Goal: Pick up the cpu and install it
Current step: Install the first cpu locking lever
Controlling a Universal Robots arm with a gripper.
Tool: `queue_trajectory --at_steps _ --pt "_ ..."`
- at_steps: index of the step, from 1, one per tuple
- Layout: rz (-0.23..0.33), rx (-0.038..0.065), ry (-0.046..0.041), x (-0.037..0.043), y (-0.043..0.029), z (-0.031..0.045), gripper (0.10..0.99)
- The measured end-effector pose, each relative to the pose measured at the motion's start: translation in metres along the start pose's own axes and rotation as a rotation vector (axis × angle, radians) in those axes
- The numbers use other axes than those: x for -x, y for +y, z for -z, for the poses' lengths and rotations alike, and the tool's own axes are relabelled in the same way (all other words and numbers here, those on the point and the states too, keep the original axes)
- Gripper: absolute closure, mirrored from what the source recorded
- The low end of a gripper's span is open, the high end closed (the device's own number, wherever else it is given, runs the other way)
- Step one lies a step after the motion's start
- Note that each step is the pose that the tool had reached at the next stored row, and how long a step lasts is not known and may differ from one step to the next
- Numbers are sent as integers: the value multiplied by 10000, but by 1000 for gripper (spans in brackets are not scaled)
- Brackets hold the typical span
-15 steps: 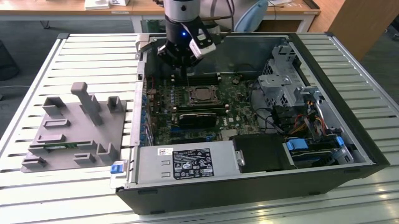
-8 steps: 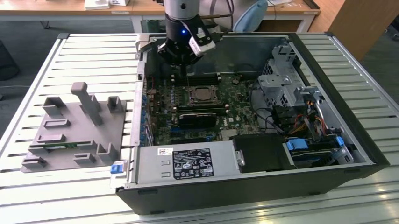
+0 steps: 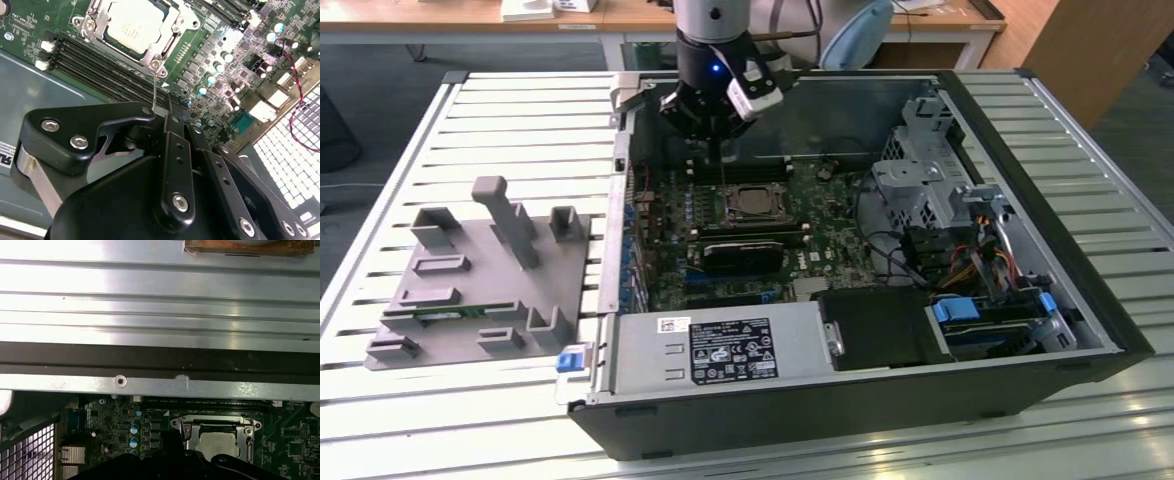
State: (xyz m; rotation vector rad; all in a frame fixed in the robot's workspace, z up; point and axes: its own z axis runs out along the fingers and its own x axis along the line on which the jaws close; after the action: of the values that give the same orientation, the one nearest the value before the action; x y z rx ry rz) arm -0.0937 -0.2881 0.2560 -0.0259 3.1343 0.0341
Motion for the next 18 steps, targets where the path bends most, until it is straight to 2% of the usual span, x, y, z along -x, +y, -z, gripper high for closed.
queue_trajectory --at_steps 18 --pt "0 0 0 63 -1 -5 980"
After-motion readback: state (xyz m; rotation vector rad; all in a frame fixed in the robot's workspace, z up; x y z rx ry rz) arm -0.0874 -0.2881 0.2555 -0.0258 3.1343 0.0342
